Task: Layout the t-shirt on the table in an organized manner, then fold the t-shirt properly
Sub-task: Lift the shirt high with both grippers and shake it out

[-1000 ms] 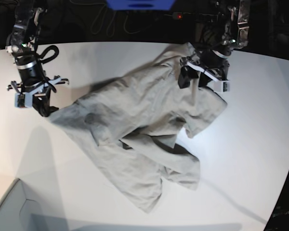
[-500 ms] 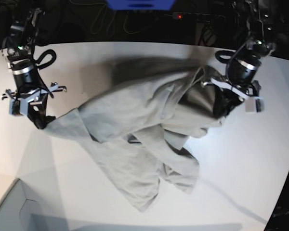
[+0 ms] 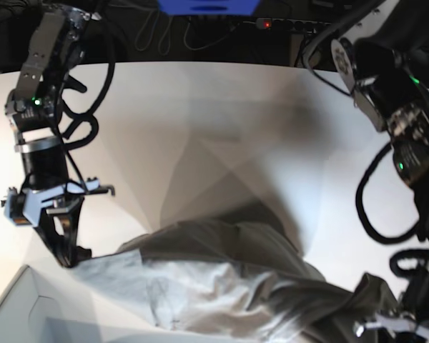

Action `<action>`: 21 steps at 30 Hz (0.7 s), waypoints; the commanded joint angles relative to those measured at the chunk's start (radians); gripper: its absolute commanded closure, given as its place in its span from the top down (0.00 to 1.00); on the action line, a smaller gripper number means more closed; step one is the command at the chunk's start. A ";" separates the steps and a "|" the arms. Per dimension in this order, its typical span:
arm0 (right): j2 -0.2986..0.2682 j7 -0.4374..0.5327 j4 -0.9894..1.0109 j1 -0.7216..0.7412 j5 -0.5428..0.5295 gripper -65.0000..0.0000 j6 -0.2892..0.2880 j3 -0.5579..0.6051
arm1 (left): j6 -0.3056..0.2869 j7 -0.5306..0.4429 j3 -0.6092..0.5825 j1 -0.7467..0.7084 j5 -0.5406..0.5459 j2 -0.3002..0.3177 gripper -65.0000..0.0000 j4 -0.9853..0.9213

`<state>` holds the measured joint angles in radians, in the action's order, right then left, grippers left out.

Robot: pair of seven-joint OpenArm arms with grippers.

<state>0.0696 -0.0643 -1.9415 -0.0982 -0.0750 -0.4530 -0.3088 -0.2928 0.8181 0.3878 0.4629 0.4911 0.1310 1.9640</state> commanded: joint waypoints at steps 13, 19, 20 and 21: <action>0.087 0.039 -0.054 -0.096 -0.006 0.00 -0.005 0.109 | 0.000 -0.053 -0.091 0.590 0.005 -0.037 0.00 -0.398; 0.087 0.039 -0.060 -0.202 -0.009 0.00 -0.005 0.139 | 0.000 -0.311 -0.349 0.676 0.002 -0.176 0.00 -0.724; 0.087 0.039 -0.057 -0.209 -0.009 0.00 -0.005 0.136 | 0.000 -0.357 -0.387 0.676 0.002 -0.196 0.00 -0.776; 0.087 0.039 -0.055 -0.219 -0.009 0.00 -0.005 0.135 | 0.000 -0.403 -0.433 0.675 0.002 -0.222 0.00 -0.832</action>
<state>0.1555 -0.0593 -1.9812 -0.3264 -0.0658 -0.4522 -0.1764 -0.2901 0.4515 -0.0525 1.0924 0.4797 -0.0933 1.1152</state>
